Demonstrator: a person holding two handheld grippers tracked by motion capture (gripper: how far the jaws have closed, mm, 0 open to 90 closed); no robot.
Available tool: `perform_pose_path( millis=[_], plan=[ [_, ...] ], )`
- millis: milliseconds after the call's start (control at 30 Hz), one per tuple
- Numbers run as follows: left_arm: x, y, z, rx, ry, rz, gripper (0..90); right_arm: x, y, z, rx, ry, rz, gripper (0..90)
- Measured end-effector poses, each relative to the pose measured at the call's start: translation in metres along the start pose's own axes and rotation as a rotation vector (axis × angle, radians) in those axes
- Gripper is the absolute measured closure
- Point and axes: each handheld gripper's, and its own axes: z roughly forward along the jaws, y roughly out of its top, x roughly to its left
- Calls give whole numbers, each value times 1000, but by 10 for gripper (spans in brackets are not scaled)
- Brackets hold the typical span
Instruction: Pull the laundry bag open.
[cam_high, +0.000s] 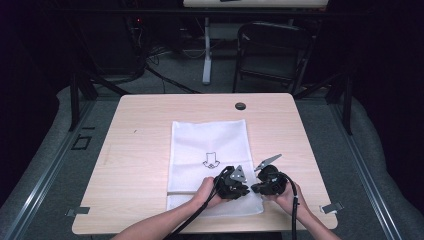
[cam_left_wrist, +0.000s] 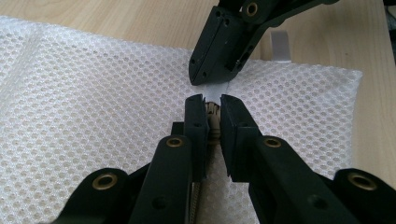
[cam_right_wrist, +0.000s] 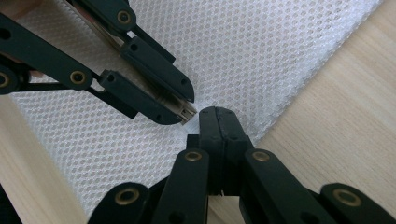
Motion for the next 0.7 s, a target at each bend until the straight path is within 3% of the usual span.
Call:
perform_pose_path(
  millis=[233, 267, 300, 333, 400, 533, 700],
  plan=[
    [2, -2, 1, -21, -20, -44, 817, 1, 0, -1, -11, 16, 26, 879],
    [3, -2, 0, -17, -25, -43, 816, 1, 1, -3, -1, 8, 10, 878],
    [3, -2, 0, -16, -25, -43, 817, 3, 0, -2, -16, 18, 29, 885],
    [3, -2, 0, -15, -25, -41, 818, 3, 0, -2, 5, 21, 16, 900],
    [2, -2, 0, -9, -16, -31, 819, 3, 0, 0, 5, 19, 29, 900],
    [1, -2, 0, -9, -10, -30, 822, 3, 0, 0, 19, -2, 10, 900],
    [1, -1, -2, 1, -8, -23, 823, 2, -1, 0, 15, 6, 20, 900]
  ],
)
